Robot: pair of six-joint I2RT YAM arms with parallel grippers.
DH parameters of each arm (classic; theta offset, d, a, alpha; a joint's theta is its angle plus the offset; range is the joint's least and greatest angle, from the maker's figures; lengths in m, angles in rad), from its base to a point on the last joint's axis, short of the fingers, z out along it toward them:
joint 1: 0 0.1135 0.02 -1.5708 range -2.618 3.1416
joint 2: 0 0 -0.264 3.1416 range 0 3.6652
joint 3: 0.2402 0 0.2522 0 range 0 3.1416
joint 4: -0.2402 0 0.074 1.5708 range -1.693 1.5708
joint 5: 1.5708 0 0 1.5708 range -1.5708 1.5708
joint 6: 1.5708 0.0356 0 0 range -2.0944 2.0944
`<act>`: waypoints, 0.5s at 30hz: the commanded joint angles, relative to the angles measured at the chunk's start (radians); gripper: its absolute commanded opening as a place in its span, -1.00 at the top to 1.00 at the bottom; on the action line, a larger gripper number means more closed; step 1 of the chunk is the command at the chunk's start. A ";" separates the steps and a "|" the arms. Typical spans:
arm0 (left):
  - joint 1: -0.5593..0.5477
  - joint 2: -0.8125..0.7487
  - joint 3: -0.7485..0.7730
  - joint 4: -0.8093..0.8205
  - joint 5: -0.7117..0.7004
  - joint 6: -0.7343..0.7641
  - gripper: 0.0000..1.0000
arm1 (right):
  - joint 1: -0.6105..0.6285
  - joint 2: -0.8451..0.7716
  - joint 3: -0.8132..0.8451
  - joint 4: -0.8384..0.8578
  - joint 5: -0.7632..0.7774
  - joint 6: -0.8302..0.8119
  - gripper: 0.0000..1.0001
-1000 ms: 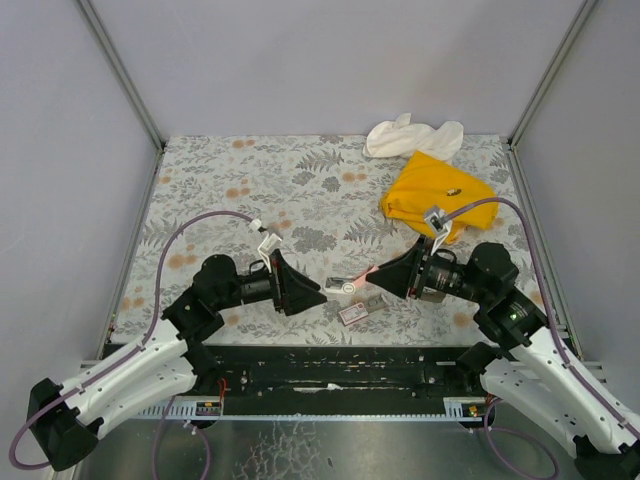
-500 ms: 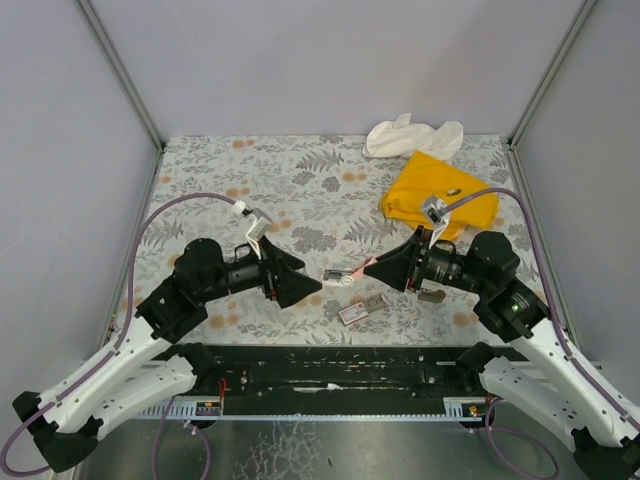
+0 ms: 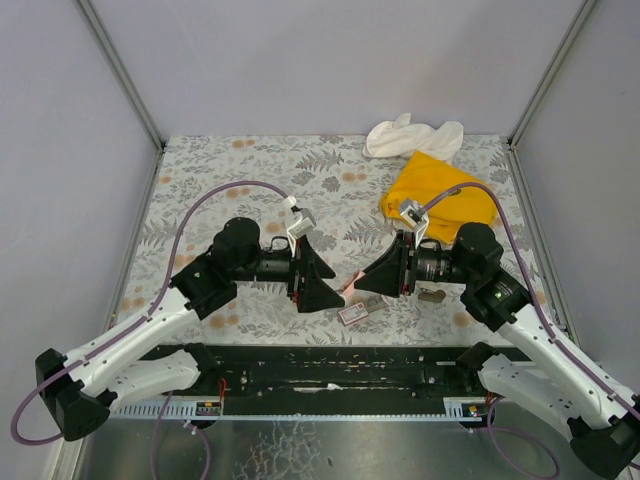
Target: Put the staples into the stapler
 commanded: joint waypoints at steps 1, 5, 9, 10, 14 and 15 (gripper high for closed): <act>-0.007 0.011 0.017 0.116 0.095 -0.001 -0.99 | -0.003 0.000 0.012 0.099 -0.101 0.035 1.00; -0.007 0.024 0.010 0.150 0.119 -0.028 -0.91 | -0.003 0.004 0.004 0.114 -0.115 0.047 1.00; -0.012 0.029 -0.008 0.162 0.116 -0.039 -0.69 | -0.003 0.007 0.000 0.127 -0.118 0.053 1.00; -0.013 0.030 -0.012 0.164 0.117 -0.041 -0.66 | -0.003 0.008 -0.001 0.130 -0.120 0.055 1.00; -0.020 0.036 -0.028 0.195 0.118 -0.063 -0.46 | -0.003 0.012 -0.002 0.136 -0.126 0.057 1.00; -0.023 0.040 -0.029 0.204 0.118 -0.071 -0.37 | -0.003 0.012 -0.003 0.135 -0.126 0.057 1.00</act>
